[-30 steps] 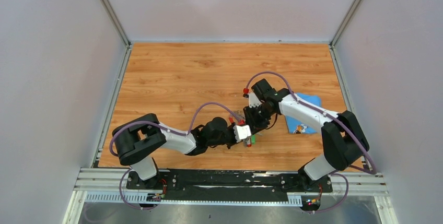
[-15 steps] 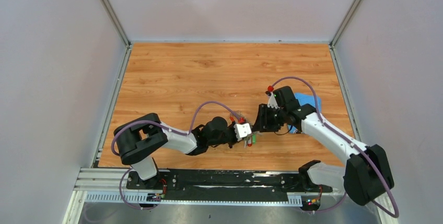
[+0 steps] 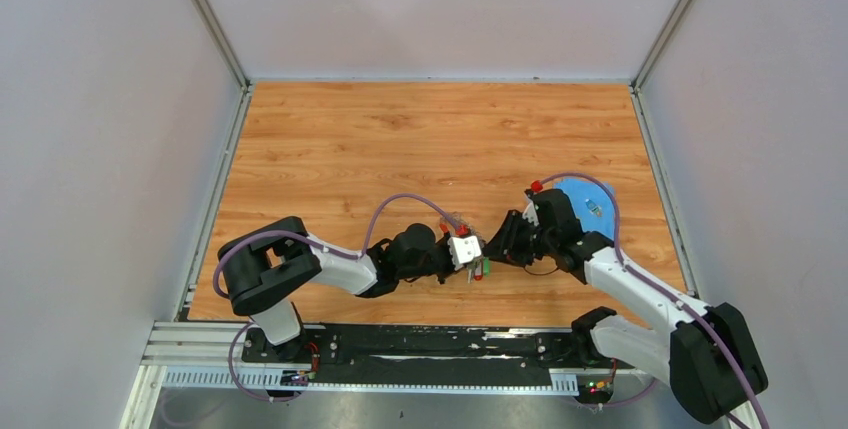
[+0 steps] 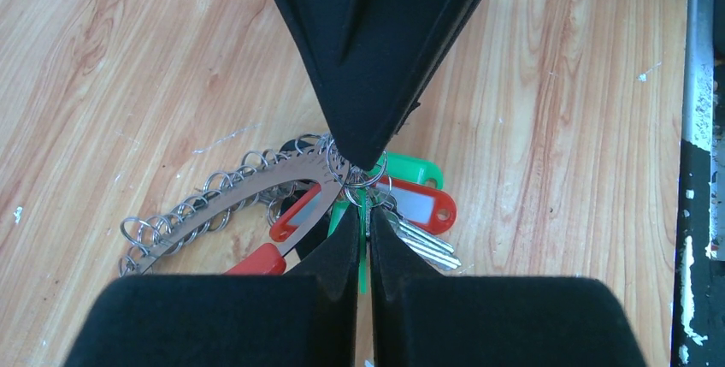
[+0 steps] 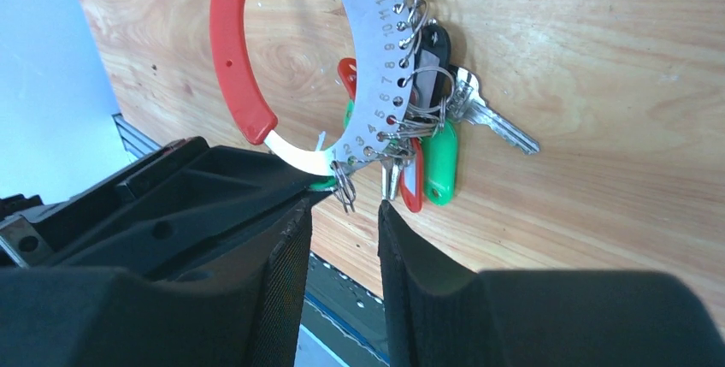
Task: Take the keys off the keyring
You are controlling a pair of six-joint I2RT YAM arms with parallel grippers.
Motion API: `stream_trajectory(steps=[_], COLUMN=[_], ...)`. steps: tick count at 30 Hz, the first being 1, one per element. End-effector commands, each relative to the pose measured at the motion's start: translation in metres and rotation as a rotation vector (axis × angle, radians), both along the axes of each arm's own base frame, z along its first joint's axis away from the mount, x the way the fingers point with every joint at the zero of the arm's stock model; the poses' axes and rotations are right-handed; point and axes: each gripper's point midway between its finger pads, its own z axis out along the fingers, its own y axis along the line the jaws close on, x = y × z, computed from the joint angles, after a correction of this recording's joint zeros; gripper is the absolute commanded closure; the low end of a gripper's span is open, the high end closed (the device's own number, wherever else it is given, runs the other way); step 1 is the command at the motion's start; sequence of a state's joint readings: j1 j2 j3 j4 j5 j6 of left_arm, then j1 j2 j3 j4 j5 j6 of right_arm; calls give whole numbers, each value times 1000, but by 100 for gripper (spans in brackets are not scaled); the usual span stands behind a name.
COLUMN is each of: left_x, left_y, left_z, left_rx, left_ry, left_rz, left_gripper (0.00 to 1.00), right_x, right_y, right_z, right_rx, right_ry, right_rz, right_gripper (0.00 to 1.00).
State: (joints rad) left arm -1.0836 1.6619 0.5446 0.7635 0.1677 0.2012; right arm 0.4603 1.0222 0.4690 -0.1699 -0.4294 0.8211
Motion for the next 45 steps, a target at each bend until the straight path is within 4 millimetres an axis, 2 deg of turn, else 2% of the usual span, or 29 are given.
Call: stream_trajectory(steps=[1, 10, 15, 22, 29, 45], left_x=[2, 3, 3, 2, 3, 16], left_y=[-14, -14, -14, -14, -12, 2], left_z=[16, 17, 18, 19, 18, 21], left_rx=[-59, -62, -64, -65, -61, -37], left_ry=[-24, -22, -23, -22, -25, -92], left_rz=[-10, -6, -5, -7, -2, 70], left_gripper=[100, 100, 100, 100, 100, 100], right_x=[10, 8, 5, 6, 3, -11], right_y=[5, 5, 4, 2, 0, -6], right_z=[4, -4, -9, -10, -12, -16], right_rx=[76, 103, 97, 86, 70, 7], right_ry=[-19, -5, 11, 8, 24, 46], right_rz=[-60, -86, -90, -103, -92, -19], right_gripper=[64, 69, 80, 84, 98, 99])
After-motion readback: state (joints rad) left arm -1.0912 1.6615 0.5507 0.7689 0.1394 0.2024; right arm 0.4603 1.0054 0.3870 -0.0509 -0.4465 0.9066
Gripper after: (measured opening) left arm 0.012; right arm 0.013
